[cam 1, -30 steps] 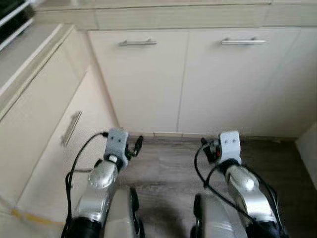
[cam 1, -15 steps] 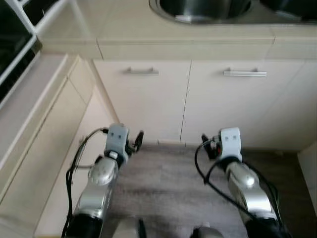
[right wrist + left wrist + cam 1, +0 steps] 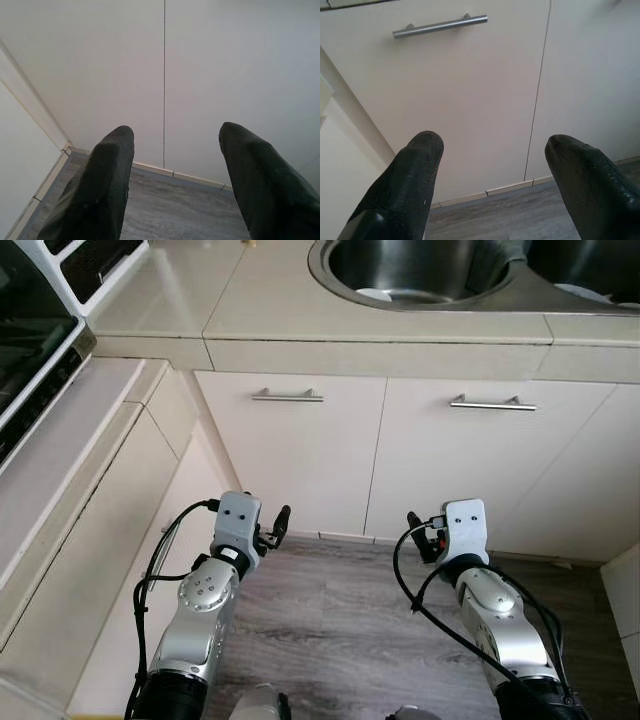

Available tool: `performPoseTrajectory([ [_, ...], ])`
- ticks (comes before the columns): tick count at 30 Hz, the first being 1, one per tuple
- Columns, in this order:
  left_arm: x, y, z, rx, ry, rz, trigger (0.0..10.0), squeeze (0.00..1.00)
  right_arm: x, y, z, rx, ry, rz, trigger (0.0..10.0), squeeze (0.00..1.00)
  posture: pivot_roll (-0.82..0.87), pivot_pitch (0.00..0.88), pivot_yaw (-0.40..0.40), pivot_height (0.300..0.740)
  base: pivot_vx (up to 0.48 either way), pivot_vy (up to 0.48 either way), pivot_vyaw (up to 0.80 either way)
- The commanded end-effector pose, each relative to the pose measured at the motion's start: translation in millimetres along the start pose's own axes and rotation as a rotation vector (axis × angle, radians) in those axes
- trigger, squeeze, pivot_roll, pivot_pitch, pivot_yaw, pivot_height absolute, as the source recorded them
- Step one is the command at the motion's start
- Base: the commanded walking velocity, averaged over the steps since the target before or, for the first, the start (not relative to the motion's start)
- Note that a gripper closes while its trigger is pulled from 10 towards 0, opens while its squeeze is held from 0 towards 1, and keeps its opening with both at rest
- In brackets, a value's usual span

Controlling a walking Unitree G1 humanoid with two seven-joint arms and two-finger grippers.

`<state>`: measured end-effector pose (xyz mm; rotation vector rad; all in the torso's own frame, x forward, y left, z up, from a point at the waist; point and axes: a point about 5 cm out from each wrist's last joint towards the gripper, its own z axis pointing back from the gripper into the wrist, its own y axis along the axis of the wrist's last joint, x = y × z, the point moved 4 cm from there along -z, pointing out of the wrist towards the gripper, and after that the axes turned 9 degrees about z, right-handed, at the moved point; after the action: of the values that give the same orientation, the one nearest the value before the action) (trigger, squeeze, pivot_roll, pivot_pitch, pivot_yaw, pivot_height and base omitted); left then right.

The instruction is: Kitchen organization

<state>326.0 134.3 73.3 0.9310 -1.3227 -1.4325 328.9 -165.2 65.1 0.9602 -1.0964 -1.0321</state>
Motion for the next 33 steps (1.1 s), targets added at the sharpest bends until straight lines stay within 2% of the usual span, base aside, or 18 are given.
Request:
performPoseTrajectory([
  [1,-0.3,-3.5,2.4,-0.008,-0.003,0.01,10.0,0.0,-1.5,-5.8,1.2,-0.022,0.0,-0.01,10.0,0.0,-0.09,0.08,0.05,0.74,0.0,0.0,0.0],
  [33,1.1,-3.5,1.7,-0.008,-0.005,0.026,10.0,0.0,1.9,-2.6,2.0,0.003,-0.008,-0.024,10.0,0.0,-0.09,0.082,0.046,0.74,0.0,0.0,0.0],
])
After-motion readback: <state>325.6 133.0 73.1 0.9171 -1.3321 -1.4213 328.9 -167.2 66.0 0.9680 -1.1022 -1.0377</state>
